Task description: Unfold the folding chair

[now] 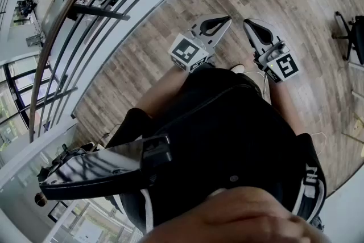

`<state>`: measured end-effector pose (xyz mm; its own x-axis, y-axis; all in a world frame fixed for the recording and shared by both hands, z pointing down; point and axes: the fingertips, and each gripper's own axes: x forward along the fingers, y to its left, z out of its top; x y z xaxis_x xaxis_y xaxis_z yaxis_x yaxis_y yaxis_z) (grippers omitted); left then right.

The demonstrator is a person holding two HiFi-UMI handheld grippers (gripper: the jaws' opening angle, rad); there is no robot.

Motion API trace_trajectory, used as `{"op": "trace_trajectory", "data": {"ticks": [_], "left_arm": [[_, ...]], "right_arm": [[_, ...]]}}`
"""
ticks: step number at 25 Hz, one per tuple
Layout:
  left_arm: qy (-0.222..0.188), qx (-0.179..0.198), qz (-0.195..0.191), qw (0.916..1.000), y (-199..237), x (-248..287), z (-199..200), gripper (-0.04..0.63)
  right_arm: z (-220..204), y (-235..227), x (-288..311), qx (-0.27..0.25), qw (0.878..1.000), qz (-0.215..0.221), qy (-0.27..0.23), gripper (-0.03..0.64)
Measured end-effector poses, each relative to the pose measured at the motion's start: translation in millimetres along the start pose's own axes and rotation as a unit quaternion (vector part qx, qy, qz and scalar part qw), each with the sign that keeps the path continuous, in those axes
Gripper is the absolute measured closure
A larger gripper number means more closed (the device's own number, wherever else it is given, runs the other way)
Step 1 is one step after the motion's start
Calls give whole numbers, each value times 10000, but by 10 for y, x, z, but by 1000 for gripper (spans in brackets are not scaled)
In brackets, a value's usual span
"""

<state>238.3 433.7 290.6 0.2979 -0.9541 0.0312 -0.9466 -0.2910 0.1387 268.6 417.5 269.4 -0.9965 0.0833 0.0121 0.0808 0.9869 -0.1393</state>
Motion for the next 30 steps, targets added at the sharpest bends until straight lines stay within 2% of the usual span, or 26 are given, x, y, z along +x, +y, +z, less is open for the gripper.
{"op": "trace_trajectory", "data": {"ticks": [5,10,16,18,24,30], "left_arm": [[-34,74,9,10000,39,35,66,592],[-84,90,10,9999,-15,34,51,592],[-331,83,-276,9990,-150,19,114,592],[-360,60,-267,9990,-154,-13,120,592],[-313,179,-86,9993,-59,-122,88,592],[-332,128,51,9994,89,-234,122,592]], "right_arm": [[19,-72,4,-95,9999,40,21,609],[52,-10,-41,-51,9995,224,-234,609],[116,0,-102,381,9969,478,-490,610],[160,28,-108,352,9960,569,-600,611],[-12,96,29,140,9990,414,-107,611],[-1,253,223,81,9978,600,-265,609]]}}
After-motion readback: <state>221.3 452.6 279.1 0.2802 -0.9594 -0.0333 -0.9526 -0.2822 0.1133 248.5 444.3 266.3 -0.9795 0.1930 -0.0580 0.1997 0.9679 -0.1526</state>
